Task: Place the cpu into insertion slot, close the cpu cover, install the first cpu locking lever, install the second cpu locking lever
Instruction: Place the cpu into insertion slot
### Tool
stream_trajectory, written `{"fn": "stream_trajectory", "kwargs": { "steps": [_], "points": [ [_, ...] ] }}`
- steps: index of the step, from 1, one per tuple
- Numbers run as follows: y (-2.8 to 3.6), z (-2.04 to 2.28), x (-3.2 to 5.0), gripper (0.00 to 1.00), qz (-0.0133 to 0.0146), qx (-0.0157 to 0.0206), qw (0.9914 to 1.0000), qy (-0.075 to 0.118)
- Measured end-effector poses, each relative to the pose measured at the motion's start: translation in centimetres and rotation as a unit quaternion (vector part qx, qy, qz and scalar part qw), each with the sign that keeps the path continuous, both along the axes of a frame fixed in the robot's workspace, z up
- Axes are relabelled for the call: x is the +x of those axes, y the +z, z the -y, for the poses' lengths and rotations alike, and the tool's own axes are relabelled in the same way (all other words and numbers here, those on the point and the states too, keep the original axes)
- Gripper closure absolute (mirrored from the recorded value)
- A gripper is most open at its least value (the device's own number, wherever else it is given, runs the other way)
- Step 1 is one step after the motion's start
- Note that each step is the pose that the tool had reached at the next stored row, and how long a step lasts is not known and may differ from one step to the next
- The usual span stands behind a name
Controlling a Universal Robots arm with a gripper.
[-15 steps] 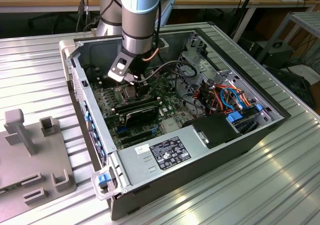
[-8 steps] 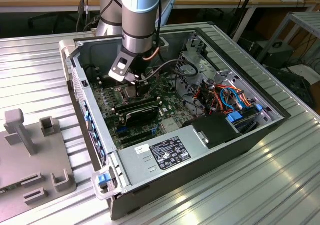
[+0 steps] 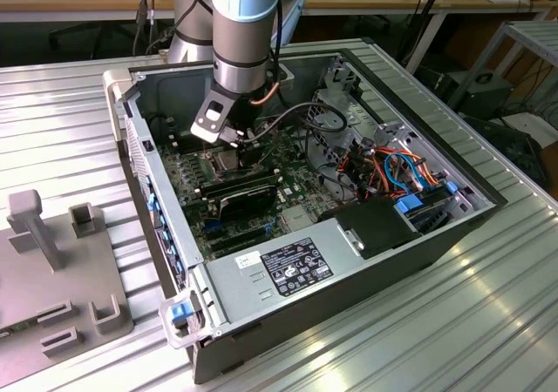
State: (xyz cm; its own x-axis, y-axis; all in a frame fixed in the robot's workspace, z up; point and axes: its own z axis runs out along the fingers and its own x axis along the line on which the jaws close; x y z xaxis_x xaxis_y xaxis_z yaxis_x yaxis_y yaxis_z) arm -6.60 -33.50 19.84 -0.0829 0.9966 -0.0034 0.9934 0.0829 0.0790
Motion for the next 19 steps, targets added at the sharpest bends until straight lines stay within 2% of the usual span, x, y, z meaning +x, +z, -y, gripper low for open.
{"fn": "stream_trajectory", "kwargs": {
  "steps": [17,18,19],
  "points": [
    [-0.11,0.0,0.15,0.43,0.0001,-0.0005,1.0,-0.002],
    [-0.11,0.0,0.15,0.42,0.0001,-0.0005,1.0,-0.003],
    [-0.13,-0.01,0.16,0.36,0.0002,-0.0001,1.0,-0.003]
  ]
}}
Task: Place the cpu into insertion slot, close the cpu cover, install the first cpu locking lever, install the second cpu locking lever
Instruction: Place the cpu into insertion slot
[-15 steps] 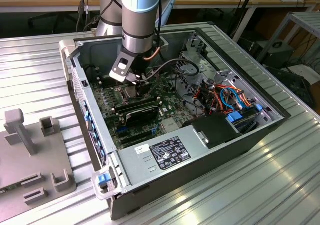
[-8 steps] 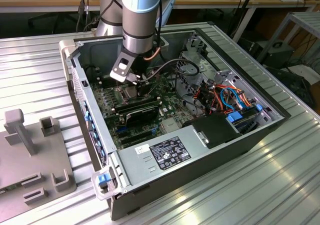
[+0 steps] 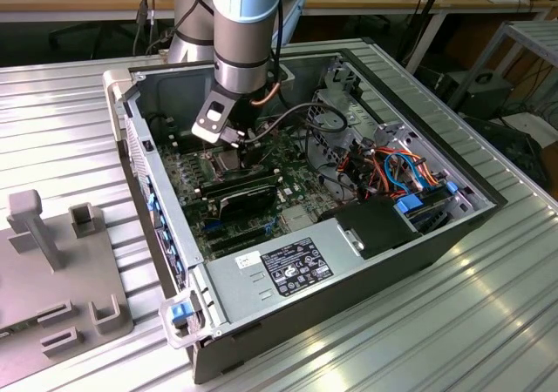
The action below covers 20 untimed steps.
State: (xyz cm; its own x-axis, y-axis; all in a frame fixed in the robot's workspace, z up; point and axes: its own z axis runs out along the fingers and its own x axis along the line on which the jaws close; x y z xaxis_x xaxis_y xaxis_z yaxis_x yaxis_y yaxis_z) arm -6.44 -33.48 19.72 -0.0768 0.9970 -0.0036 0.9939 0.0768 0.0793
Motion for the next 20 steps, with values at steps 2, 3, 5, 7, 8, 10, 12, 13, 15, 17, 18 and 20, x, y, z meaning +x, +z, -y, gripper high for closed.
{"fn": "stream_trajectory", "kwargs": {
  "steps": [2,3,5,7,8,10,12,13,15,17,18,20],
  "points": [
    [0.0,0.0,0.0,0.36,0.0,-0.0002,1.0,-0.001],
    [0.0,0.0,0.0,0.3,0.0,-0.0002,1.0,-0.002],
    [0.01,0.01,-0.01,0.3,-0.0001,-0.0003,1.0,-0.002],
    [0.02,0.01,-0.01,0.3,-0.0001,-0.0004,1.0,-0.002],
    [0.02,0.01,-0.01,0.3,-0.0001,-0.0004,1.0,-0.002],
    [0.04,0.01,-0.01,0.3,-0.0001,-0.0004,1.0,-0.002],
    [0.29,0.01,-0.01,0.3,-0.0001,-0.0004,1.0,-0.002],
    [0.55,0.01,-0.01,0.3,-0.0001,-0.0004,1.0,-0.002],
    [0.84,0.02,-0.01,0.3,-0.0003,-0.0007,1.0,-0.002],
    [1.01,0.01,-0.01,0.38,-0.0001,-0.0005,1.0,-0.002],
    [1.07,0.01,-0.01,0.45,-0.0001,-0.0004,1.0,-0.002],
    [1.35,0.01,-0.01,0.51,-0.0001,-0.0004,1.0,-0.002]
  ]
}}
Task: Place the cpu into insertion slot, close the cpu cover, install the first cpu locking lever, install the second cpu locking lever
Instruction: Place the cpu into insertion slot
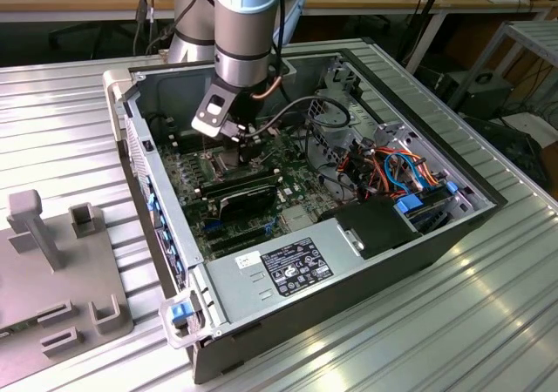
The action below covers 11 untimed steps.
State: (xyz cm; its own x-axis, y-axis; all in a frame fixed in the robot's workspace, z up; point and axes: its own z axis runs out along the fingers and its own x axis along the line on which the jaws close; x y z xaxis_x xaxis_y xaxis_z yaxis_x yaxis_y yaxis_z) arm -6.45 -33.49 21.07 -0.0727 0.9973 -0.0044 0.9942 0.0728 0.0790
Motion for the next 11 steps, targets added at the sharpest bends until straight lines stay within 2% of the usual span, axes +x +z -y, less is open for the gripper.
{"fn": "stream_trajectory", "kwargs": {
  "steps": [2,5,6,7,11],
  "points": [
    [0.32,0.0,0.0,0.63,0.0,-0.0001,1.0,0.0],
    [1.35,0.0,0.0,0.81,-0.0009,-0.0007,1.0,0.0],
    [2.1,0.0,0.02,0.87,-0.0029,-0.0013,0.99999,0.0],
    [2.2,-0.01,0.02,0.89,-0.0041,-0.0012,0.99999,0.0],
    [2.21,-0.01,0.02,0.89,-0.0043,-0.0013,0.99999,0.0]
  ]
}}
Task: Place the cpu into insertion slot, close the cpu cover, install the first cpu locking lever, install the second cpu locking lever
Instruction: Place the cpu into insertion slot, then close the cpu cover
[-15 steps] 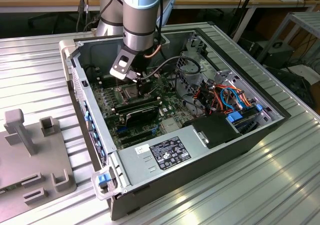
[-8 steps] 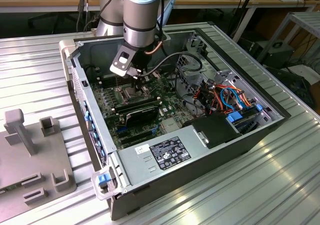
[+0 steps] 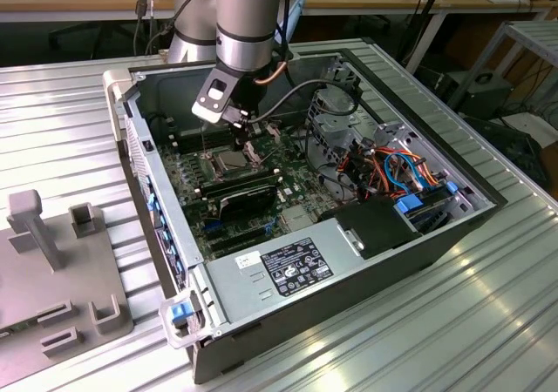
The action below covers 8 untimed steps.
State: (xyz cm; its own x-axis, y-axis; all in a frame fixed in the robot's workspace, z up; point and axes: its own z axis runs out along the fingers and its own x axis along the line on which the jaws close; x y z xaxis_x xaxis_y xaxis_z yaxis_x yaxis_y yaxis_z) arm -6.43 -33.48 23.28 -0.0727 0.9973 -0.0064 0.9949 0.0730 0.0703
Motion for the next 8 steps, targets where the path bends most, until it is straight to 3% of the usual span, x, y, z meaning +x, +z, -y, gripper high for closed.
{"fn": "stream_trajectory", "kwargs": {
  "steps": [8],
  "points": [
    [0.0,0.0,0.0,0.89,-0.0003,0.0,1.0,0.0]
  ]
}}
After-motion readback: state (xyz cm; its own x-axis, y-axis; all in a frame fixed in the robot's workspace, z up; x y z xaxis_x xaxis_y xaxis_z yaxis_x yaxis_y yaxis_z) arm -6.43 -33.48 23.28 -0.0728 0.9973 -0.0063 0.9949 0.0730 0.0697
